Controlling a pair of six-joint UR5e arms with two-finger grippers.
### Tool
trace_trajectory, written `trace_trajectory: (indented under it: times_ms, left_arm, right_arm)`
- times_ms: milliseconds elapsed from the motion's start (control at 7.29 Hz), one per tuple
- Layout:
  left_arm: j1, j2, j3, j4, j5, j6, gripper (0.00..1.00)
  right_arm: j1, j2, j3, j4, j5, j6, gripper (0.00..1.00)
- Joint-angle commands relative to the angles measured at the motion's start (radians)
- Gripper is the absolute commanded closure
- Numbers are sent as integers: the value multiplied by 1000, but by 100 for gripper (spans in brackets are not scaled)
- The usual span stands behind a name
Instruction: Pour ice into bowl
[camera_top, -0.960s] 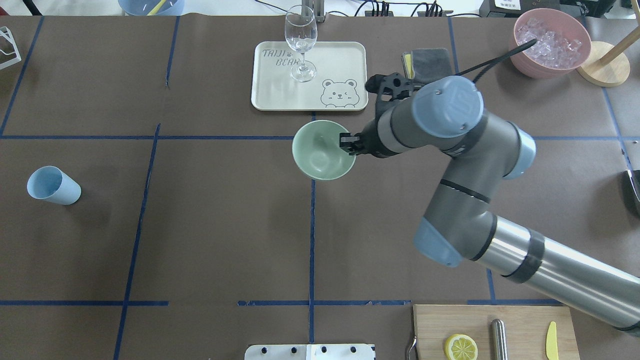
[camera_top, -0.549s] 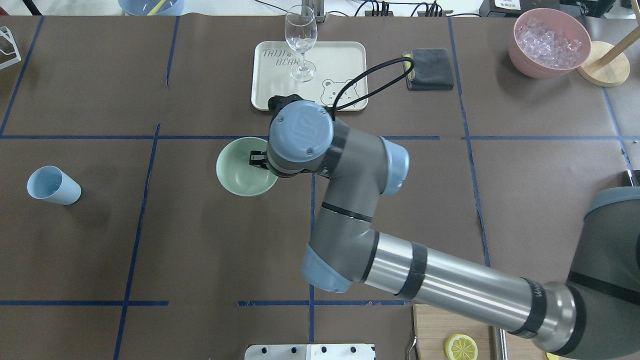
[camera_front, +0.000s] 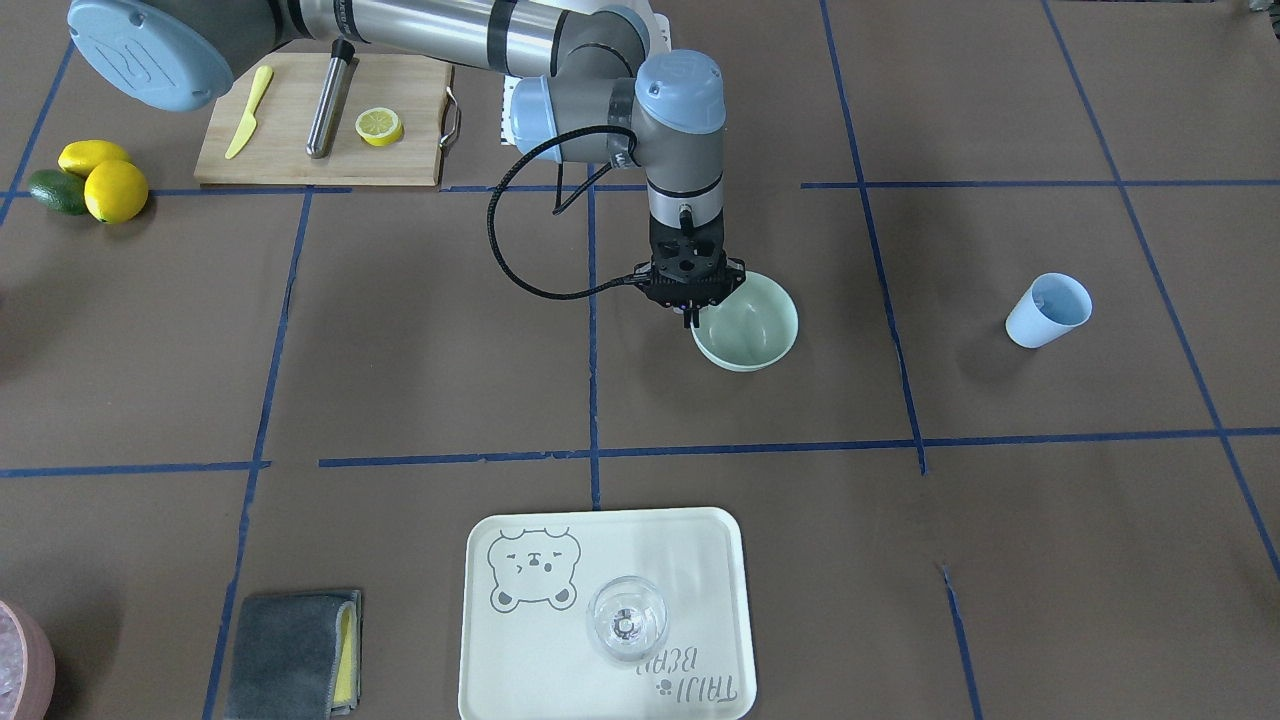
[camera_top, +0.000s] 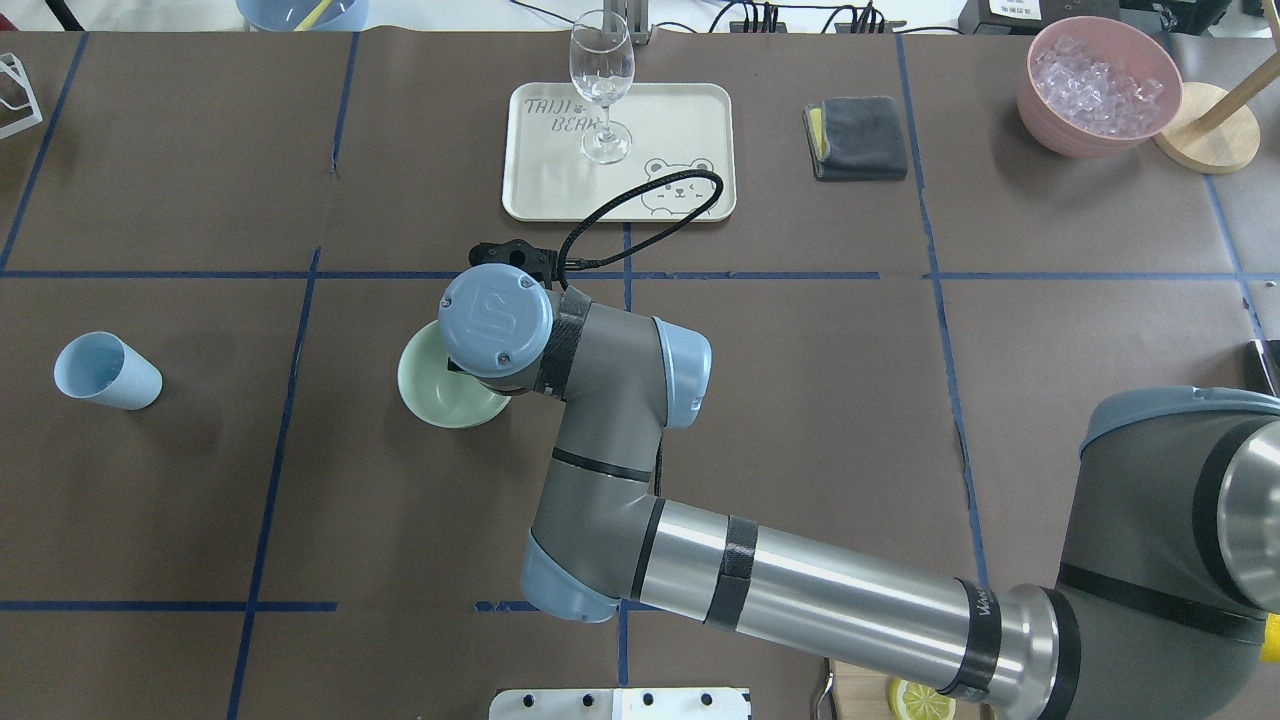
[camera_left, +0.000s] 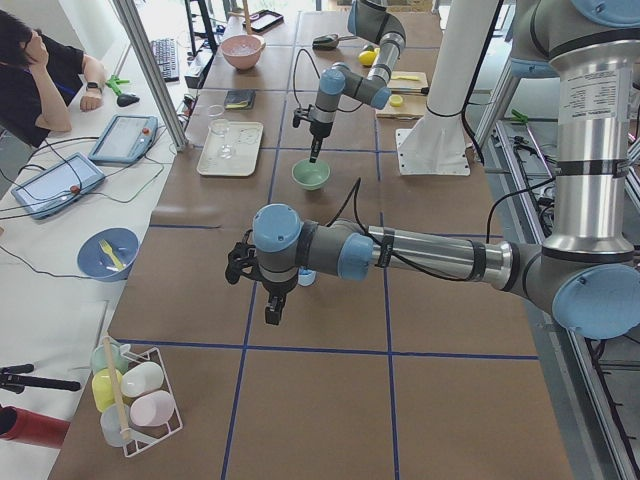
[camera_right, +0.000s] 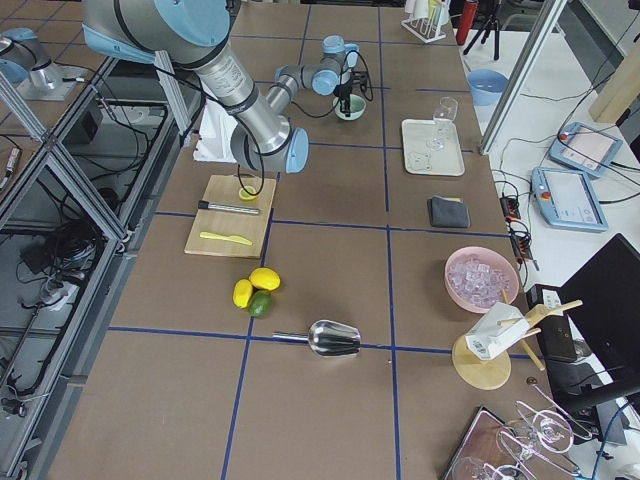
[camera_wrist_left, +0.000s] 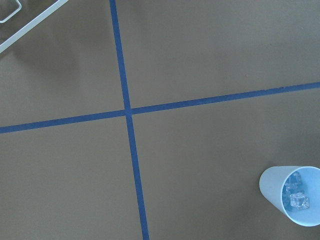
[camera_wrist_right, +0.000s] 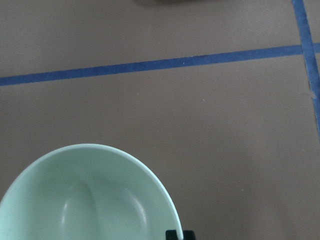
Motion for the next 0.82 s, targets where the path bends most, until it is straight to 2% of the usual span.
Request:
trace_trajectory:
  times_ms: [0,137,274,412,549,686]
  left_arm:
    - [0,2,2,0,0,0,0]
    - [0,2,2,0,0,-2,0]
    - [0,2,6,0,0,-2,0]
    - [0,2,-1,0,0,0,0]
    - [0,0,-5,0,1,0,0]
    - [0,-3,-17,-12,12,0,0]
  right_arm:
    - [-5,1,-4,0,-2,-1,8]
    - [-3,1,7,0,-1,-4,0]
    - [14,-3,48,-4,8,-11,0]
    - [67,-12,79,-10,63,-21,0]
    - [148,-22,102,-38,155,-74,0]
    - [235,-105,205,-82,239,-213,0]
